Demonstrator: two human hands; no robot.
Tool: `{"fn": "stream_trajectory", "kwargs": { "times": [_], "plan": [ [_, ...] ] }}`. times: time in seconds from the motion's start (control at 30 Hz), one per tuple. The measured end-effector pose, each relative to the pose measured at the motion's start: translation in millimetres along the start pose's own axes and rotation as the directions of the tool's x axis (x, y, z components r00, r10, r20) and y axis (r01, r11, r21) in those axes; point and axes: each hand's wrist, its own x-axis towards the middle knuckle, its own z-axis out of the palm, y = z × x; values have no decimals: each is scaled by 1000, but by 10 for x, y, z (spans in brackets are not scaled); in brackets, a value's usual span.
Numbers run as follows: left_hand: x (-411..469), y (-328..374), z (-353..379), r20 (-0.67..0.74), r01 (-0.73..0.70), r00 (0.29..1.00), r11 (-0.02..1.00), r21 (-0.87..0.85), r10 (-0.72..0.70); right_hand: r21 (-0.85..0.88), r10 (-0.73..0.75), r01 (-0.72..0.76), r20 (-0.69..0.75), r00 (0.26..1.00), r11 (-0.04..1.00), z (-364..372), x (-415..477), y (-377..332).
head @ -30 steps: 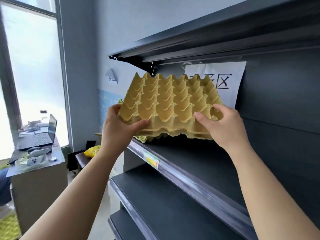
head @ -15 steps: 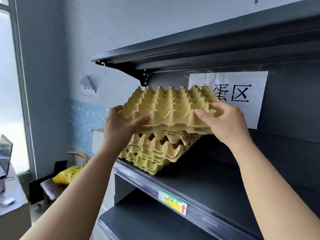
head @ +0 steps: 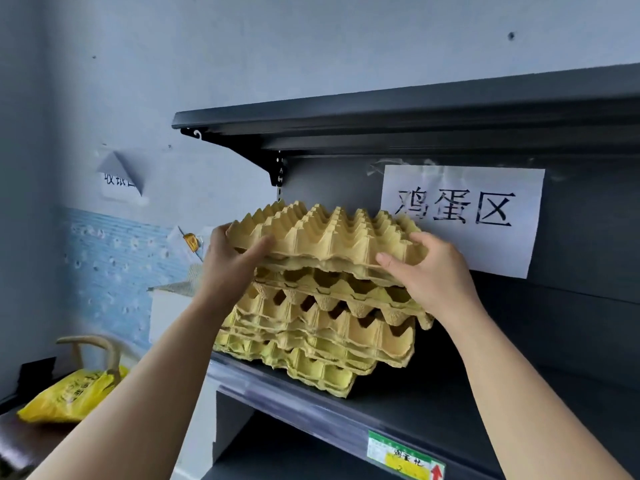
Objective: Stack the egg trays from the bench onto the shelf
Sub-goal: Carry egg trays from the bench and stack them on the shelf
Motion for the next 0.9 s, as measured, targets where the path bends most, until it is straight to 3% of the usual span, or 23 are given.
{"fn": "stream_trajectory", "kwargs": {
  "times": [0.17, 0.53, 0.7, 0.9],
  "plan": [
    [104, -176, -34, 26, 68, 997, 996, -61, -67, -57, -7, 8, 25, 1000, 998, 182, -28, -15],
    [79, -379, 7, 21, 57, 998, 997, -52, -56, -197, -57, 54, -9, 998, 979, 290, -94, 1],
    [3, -253, 33, -40, -144, 987, 968, 204, 155, -266, -51, 41, -30, 998, 963, 222, -144, -66],
    [-143, -111, -8, 67, -469, 866, 756, 457, 496, -353, -92, 55, -89, 992, 934, 117, -368, -279]
  ]
}}
